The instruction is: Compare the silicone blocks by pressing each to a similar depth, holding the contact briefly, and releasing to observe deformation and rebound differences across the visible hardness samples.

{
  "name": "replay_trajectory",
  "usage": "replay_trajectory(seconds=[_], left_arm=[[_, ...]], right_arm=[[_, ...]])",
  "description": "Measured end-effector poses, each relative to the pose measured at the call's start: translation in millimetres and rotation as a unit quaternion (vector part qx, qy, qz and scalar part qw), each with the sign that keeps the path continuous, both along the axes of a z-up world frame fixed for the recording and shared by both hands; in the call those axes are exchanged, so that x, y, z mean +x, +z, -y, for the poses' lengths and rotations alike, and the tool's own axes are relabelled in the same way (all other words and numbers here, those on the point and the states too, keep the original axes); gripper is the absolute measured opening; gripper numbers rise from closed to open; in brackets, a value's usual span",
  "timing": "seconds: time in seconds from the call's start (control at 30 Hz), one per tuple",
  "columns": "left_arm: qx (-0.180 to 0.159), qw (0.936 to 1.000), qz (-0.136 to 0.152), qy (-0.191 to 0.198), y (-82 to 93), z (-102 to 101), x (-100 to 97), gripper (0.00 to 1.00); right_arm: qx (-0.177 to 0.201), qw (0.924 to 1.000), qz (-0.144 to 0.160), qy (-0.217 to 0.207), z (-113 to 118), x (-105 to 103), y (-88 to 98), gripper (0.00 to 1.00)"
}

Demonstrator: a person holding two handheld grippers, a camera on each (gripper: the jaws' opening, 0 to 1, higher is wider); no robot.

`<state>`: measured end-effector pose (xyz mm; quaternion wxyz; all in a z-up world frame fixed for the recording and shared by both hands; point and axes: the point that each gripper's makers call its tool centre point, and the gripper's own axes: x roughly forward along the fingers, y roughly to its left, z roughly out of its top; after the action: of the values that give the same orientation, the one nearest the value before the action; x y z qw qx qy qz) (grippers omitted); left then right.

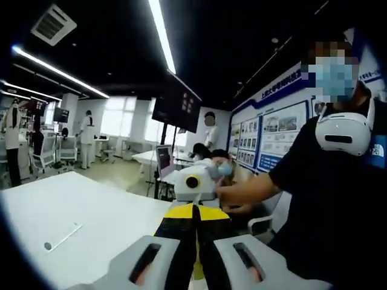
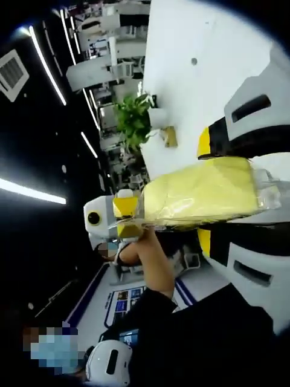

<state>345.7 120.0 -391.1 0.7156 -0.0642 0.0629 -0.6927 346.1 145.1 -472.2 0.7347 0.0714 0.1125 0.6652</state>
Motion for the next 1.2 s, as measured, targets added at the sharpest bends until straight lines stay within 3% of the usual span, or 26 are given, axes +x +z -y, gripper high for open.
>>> replay_trajectory(seconds=[0.13, 0.2, 0.37, 0.5, 0.8, 1.2], left_arm=[[-0.003, 0.9999, -0.006, 0.008, 0.5, -2, 1.1, 0.00], [0.004, 0.9995, 0.000, 0.031, -1.7, -4, 7.7, 0.00], [0.010, 0.9989, 0.009, 0.045, -1.5, -5, 6.2, 0.00], [0.007, 0.9983, 0.005, 0.057, -0.6, -6, 8.9, 0.00], [0.007, 0.9972, -0.011, 0.074, -6.8, -11, 13.8, 0.00], [0.018, 0.9963, -0.014, 0.083, -11.1, -13, 15.0, 0.00]], right_arm=[[0.006, 1.0000, -0.005, 0.004, -2, -2, 1.6, 0.33], [0.000, 0.9999, -0.010, -0.004, -3, 2, 0.6, 0.30], [-0.007, 0.9999, 0.009, -0.011, -4, 3, 0.4, 0.24], [-0.008, 0.9998, -0.017, -0.009, -6, 1, 1.6, 0.19], [-0.029, 0.9994, -0.021, 0.002, -10, -1, -2.3, 0.10], [-0.035, 0.9992, -0.019, 0.007, -12, 1, -6.9, 0.09]])
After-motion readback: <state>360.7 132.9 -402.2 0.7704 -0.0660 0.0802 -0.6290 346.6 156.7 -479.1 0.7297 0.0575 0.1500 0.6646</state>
